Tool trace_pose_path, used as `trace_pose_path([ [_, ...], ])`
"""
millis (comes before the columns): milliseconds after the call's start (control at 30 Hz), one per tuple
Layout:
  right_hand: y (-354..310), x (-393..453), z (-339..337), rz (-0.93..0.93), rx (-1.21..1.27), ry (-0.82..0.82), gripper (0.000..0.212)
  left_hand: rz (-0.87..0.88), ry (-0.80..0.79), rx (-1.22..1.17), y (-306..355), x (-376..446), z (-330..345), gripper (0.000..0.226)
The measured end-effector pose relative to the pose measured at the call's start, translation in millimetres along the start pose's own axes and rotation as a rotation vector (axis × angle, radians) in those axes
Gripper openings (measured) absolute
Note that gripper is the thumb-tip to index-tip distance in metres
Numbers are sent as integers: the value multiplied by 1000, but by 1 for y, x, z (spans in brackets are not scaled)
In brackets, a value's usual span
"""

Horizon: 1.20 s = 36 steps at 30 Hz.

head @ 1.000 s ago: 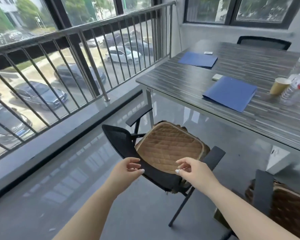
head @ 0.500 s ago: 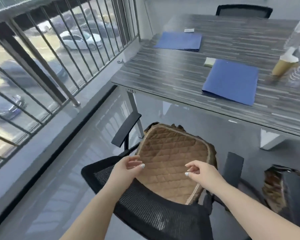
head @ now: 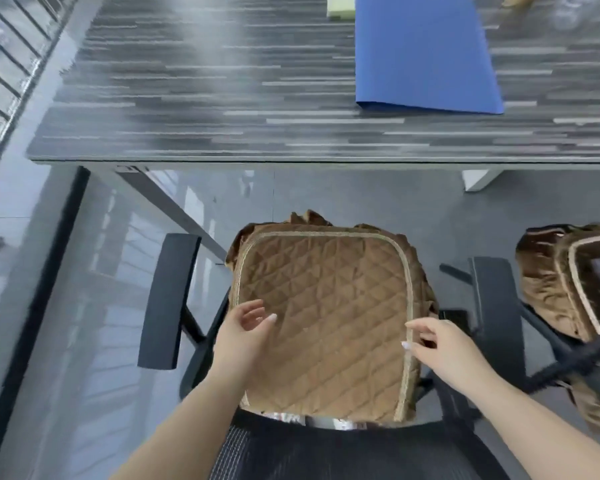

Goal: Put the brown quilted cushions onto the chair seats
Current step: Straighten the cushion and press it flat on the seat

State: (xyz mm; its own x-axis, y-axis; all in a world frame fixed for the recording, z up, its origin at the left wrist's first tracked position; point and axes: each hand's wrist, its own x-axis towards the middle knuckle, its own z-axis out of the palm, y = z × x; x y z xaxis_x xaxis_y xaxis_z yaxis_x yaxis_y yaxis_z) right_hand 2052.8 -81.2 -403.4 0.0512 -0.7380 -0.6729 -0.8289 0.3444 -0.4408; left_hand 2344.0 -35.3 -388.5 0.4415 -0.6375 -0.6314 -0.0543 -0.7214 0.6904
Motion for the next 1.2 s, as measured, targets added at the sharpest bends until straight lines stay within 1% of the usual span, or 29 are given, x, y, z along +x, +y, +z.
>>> trace_pose_path([
  [100,14,40,30,78,-39,22,58,35,-18,167,-30,59,12,44],
  [167,20,58,38,128,-48,18,75,48,-38,285,-44,85,13,60],
  [233,30,85,51,168,-49,37,86,83,-52,396,-61,115,15,77],
  [367,52,132,69,213,-100,103,98,101,-10,623,-88,176,15,87],
  [500,67,169,78,222,-117,115,111,115,-31,722,-97,204,25,98],
  [633,72,176,81,230,-132,133,114,129,-33,778,-103,206,33,108],
  [833,73,158,89,232,-223,183,109,91,-39,803,-118,192,26,111],
  [900,70,153,92,248,-259,212,106,114,-8,857,-116,186,30,110],
  [967,62,150,94,170,-350,260,102,256,11,989,-111,178,41,108],
  [1033,49,152,100,-18,-408,281,99,421,-69,1091,-105,170,59,107],
  [1067,39,154,104,-97,-428,241,99,464,-131,1132,-103,168,70,108],
  [1133,17,159,119,-184,-484,122,100,478,-224,1194,-101,167,90,113],
  [1200,-1,167,135,-180,-530,68,102,431,-244,1220,-100,172,103,118],
])
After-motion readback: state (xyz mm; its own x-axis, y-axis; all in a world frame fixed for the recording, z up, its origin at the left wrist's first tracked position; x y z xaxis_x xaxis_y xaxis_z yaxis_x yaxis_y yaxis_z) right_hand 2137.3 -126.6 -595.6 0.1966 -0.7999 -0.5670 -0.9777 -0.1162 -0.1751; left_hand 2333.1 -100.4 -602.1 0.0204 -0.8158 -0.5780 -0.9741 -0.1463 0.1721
